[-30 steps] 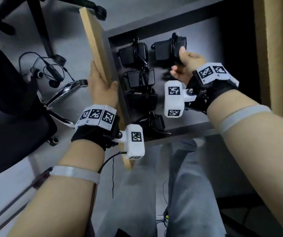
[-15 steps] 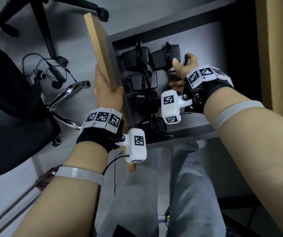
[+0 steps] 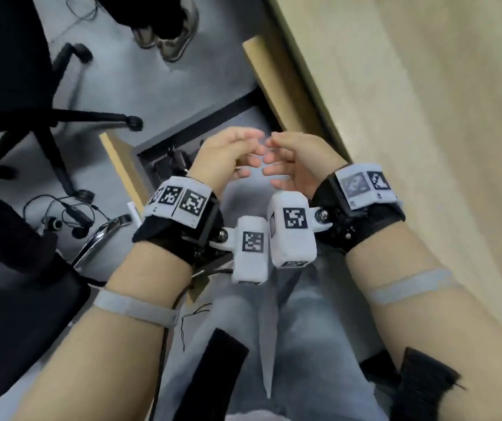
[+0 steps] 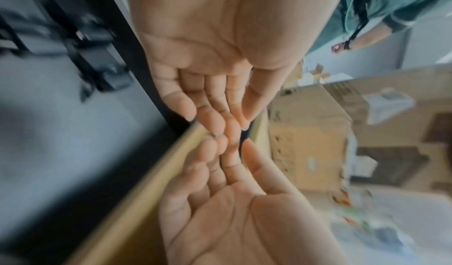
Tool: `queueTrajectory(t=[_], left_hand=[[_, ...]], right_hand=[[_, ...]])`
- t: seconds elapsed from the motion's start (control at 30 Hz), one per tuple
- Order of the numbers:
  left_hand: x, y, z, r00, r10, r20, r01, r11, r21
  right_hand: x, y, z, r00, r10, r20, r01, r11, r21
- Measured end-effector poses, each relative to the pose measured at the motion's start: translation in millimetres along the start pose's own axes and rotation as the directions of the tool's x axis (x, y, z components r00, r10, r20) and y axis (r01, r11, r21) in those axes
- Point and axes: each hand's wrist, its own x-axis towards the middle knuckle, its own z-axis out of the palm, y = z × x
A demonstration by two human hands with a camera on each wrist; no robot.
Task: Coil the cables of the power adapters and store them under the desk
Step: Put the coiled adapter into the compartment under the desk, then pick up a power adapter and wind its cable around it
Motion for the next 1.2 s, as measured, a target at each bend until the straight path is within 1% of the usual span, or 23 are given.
queueTrajectory(t=[0.07,0.13,0.2,0.27,0.4,0.47,0.53,0.57,0.63,0.73,0.8,0.9,0.97,1.0,1.07,1.13,1.17,1.2], left_hand=[[-7.1,18.0,41.6,0.994,0.028,0.101,-0.028,1.000,-0.007],[-11.1,35.3,86.2,0.976,0.041,0.212,-0.039,0.999,-0.013],[-10.9,50.8,134.3,0.952,0.036,0.305,-0.049,0.998,0.033],[-10.6,64.6,183.9,0.921,0.023,0.389,-0.073,0.991,0.115],[-4.9,81.1,274.5,0.875,0.022,0.483,-0.163,0.954,0.251],[1.3,82.6,309.2,0.868,0.080,0.491,-0.258,0.916,0.308],[14.4,81.2,332.0,0.854,0.176,0.490,-0.378,0.857,0.350],[24.4,80.1,339.7,0.843,0.213,0.494,-0.436,0.807,0.397],[45.4,77.1,350.0,0.819,0.239,0.522,-0.531,0.661,0.531],[68.8,72.7,358.2,0.786,0.176,0.593,-0.598,0.462,0.655],[74.0,71.6,360.8,0.766,0.177,0.618,-0.637,0.342,0.691],[75.0,75.5,360.1,0.728,0.203,0.655,-0.685,0.203,0.699],[74.1,78.5,359.5,0.725,0.185,0.663,-0.685,0.094,0.723],[73.2,79.1,359.4,0.728,0.177,0.662,-0.679,0.056,0.732],[70.7,79.1,358.8,0.734,0.177,0.655,-0.669,0.028,0.742],[66.1,80.3,356.3,0.739,0.183,0.648,-0.666,0.054,0.744],[63.5,80.9,354.2,0.743,0.188,0.643,-0.665,0.101,0.740],[60.3,82.2,352.3,0.748,0.191,0.636,-0.664,0.193,0.723]], right_hand=[[-33.2,-10.5,-31.7,0.996,-0.074,-0.043,0.077,0.994,0.073],[-64.1,-18.9,-69.0,0.983,-0.133,-0.129,0.151,0.979,0.136],[-92.6,-25.4,-110.0,0.956,-0.172,-0.238,0.214,0.963,0.166],[-115.9,-28.7,-153.1,0.918,-0.198,-0.343,0.267,0.949,0.166],[-146.9,-28.7,-229.1,0.816,-0.240,-0.527,0.347,0.931,0.114],[-152.0,-27.1,-257.3,0.774,-0.258,-0.578,0.359,0.931,0.066],[-149.8,-25.0,-275.8,0.753,-0.295,-0.588,0.361,0.933,-0.006],[-146.8,-23.5,-282.5,0.738,-0.322,-0.593,0.361,0.931,-0.056],[-137.8,-21.1,-290.5,0.718,-0.355,-0.599,0.358,0.926,-0.118],[-120.2,-19.1,-296.1,0.709,-0.347,-0.614,0.317,0.935,-0.161],[-109.9,-18.5,-298.1,0.708,-0.347,-0.615,0.274,0.938,-0.214],[-102.7,-16.2,-300.5,0.696,-0.345,-0.630,0.263,0.938,-0.224],[-101.8,-12.8,-300.6,0.704,-0.333,-0.628,0.270,0.942,-0.198],[-102.7,-10.6,-300.1,0.706,-0.331,-0.627,0.284,0.942,-0.178],[-108.4,-8.4,-297.4,0.699,-0.323,-0.638,0.319,0.939,-0.126],[-116.6,-8.6,-295.4,0.702,-0.309,-0.642,0.354,0.933,-0.062],[-122.3,-9.1,-294.2,0.701,-0.310,-0.643,0.380,0.925,-0.031],[-127.8,-9.6,-292.8,0.690,-0.312,-0.654,0.409,0.913,-0.004]])
